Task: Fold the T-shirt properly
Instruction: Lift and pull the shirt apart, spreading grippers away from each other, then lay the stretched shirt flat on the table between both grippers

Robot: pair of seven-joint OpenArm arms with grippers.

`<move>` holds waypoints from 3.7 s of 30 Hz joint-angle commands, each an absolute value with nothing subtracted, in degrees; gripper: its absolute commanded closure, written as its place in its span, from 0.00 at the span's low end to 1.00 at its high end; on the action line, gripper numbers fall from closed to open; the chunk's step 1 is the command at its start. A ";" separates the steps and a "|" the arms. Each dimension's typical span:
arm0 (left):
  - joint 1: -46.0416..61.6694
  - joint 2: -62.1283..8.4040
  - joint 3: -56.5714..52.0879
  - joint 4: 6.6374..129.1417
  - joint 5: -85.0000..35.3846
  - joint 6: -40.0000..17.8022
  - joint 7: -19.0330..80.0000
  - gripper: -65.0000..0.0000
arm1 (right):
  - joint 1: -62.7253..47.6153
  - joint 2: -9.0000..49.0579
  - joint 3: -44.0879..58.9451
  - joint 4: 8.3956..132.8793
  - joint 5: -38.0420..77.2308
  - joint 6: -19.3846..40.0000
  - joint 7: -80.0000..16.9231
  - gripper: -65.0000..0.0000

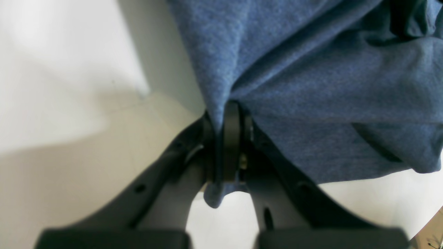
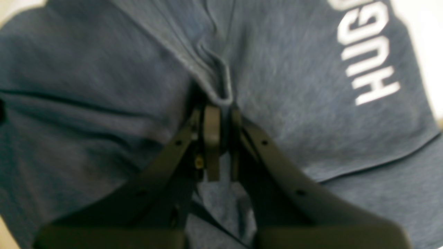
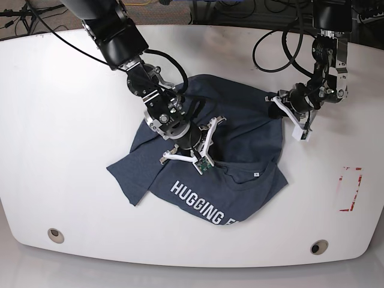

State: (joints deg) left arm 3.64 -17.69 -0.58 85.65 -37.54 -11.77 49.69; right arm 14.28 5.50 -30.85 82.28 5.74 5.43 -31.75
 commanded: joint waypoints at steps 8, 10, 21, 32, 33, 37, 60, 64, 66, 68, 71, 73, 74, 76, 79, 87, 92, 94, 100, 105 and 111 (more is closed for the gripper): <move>1.01 -21.85 -2.95 87.52 -36.53 -11.12 50.33 1.00 | 15.52 8.31 -25.27 91.21 5.85 4.97 -32.57 1.00; 0.04 -22.46 -4.88 87.16 -36.53 -11.12 50.33 1.00 | 15.52 8.57 -21.58 92.62 5.76 5.58 -33.01 1.00; -8.31 -25.10 -7.60 86.81 -36.62 -14.29 50.68 1.00 | 18.51 10.15 -9.01 95.34 6.11 9.98 -33.19 1.00; -16.92 -25.27 -7.78 93.76 -36.53 -14.37 52.88 1.00 | 25.10 16.40 -8.13 95.34 6.29 11.65 -33.19 1.00; -17.71 -25.36 -7.96 93.76 -36.53 -14.37 53.14 1.00 | 25.71 16.84 -8.13 95.25 6.29 11.65 -33.19 1.00; -21.76 -26.24 -10.15 93.85 -36.53 -14.37 55.16 1.00 | 28.88 19.65 -8.13 94.29 6.29 11.65 -33.19 1.00; -36.79 -27.82 -16.57 93.67 -36.44 -14.37 58.51 1.00 | 47.52 25.89 -8.04 87.87 6.20 16.92 -36.09 1.00; -39.52 -28.53 -17.10 93.58 -36.35 -14.37 58.51 1.00 | 50.33 27.21 -7.96 86.46 5.93 16.92 -36.18 1.00; -40.48 -29.32 -17.10 93.49 -36.35 -14.37 58.51 1.00 | 51.56 28.18 -7.96 85.85 6.20 16.92 -36.18 1.00; -41.63 -29.93 -17.10 93.41 -36.35 -14.37 58.51 1.00 | 53.05 28.53 -7.96 85.23 6.20 16.92 -36.44 1.00; -42.86 -29.93 -17.10 92.00 -36.35 -14.37 58.51 1.00 | 55.34 28.70 -7.96 83.47 6.20 17.01 -36.79 1.00; -43.91 -29.93 -17.10 90.51 -36.35 -14.37 58.51 1.00 | 56.48 28.88 -7.96 82.15 6.02 17.01 -36.79 1.00; -44.18 -29.93 -17.19 89.89 -36.35 -14.37 58.51 1.00 | 56.84 29.05 -7.96 81.71 5.76 17.01 -36.79 1.00; -44.70 -29.93 -17.19 88.75 -36.44 -14.37 58.51 1.00 | 57.63 29.93 -7.96 80.40 5.93 16.92 -36.79 1.00; -44.88 -29.93 -17.19 88.22 -36.44 -14.37 58.51 1.00 | 57.89 30.55 -6.55 79.43 6.20 16.92 -36.62 1.00; -44.79 -29.93 -17.19 88.13 -36.44 -14.37 58.51 1.00 | 57.63 30.37 -3.65 79.34 6.20 17.01 -36.79 1.00; -44.62 -29.67 -17.19 87.96 -36.44 -14.37 58.51 1.00 | 55.78 30.37 -3.30 79.34 6.20 17.01 -36.70 1.00; -44.44 -29.67 -17.19 87.96 -36.44 -14.37 58.51 1.00 | 54.73 30.37 -3.30 79.60 6.20 17.01 -36.70 1.00; -40.75 -29.49 -17.19 88.13 -36.53 -14.46 58.51 1.00 | 50.07 30.37 -1.54 80.66 6.20 17.01 -36.70 1.00; -36.09 -29.41 -17.19 88.48 -36.70 -14.55 58.51 1.00 | 42.42 30.20 3.03 84.09 6.20 17.01 -36.62 1.00; -29.14 -29.41 -17.27 88.66 -36.79 -14.64 58.42 1.00 | 33.19 28.44 6.90 87.43 6.20 17.01 -36.79 1.00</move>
State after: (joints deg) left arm -29.43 -28.23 -16.75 87.59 -36.56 -14.83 60.42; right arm 34.39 27.92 5.45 85.10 6.31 17.78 -38.04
